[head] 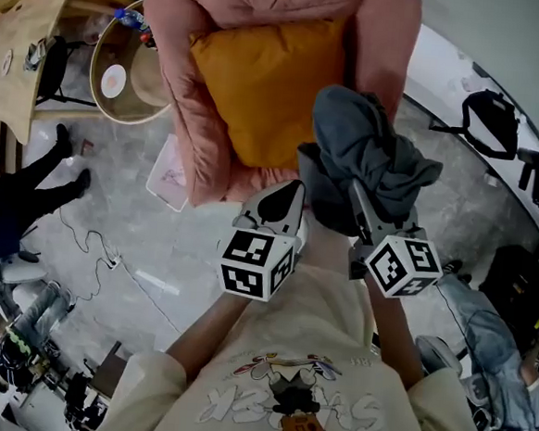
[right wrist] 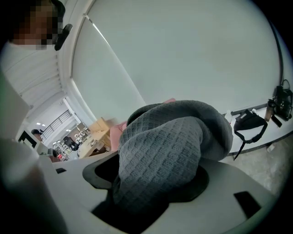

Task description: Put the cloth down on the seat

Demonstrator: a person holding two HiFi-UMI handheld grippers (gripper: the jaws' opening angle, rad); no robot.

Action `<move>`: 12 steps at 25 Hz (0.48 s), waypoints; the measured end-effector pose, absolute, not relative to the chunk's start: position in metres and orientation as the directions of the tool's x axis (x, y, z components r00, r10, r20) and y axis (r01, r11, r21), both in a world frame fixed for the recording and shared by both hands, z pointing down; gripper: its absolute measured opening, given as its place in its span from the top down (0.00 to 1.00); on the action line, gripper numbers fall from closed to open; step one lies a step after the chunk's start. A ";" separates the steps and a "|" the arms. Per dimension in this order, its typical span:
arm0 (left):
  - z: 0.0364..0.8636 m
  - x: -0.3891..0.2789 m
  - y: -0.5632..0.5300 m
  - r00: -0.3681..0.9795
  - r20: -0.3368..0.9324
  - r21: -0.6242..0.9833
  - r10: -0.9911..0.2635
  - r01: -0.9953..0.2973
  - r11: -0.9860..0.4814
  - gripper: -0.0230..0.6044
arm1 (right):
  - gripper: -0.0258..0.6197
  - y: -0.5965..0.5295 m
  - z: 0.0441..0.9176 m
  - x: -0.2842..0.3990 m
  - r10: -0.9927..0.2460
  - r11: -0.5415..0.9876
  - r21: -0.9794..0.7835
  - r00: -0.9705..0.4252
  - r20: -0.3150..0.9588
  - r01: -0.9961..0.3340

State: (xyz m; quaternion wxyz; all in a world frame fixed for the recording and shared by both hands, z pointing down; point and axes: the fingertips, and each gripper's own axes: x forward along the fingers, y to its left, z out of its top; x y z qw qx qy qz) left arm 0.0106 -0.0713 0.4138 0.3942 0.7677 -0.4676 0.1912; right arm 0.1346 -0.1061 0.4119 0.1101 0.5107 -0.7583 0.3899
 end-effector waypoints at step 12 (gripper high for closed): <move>0.466 0.004 -0.093 0.543 0.681 0.493 -0.491 -0.836 -0.240 0.96 | 0.45 -0.136 0.456 0.122 -0.668 0.161 -0.399 -0.398 0.629 -0.903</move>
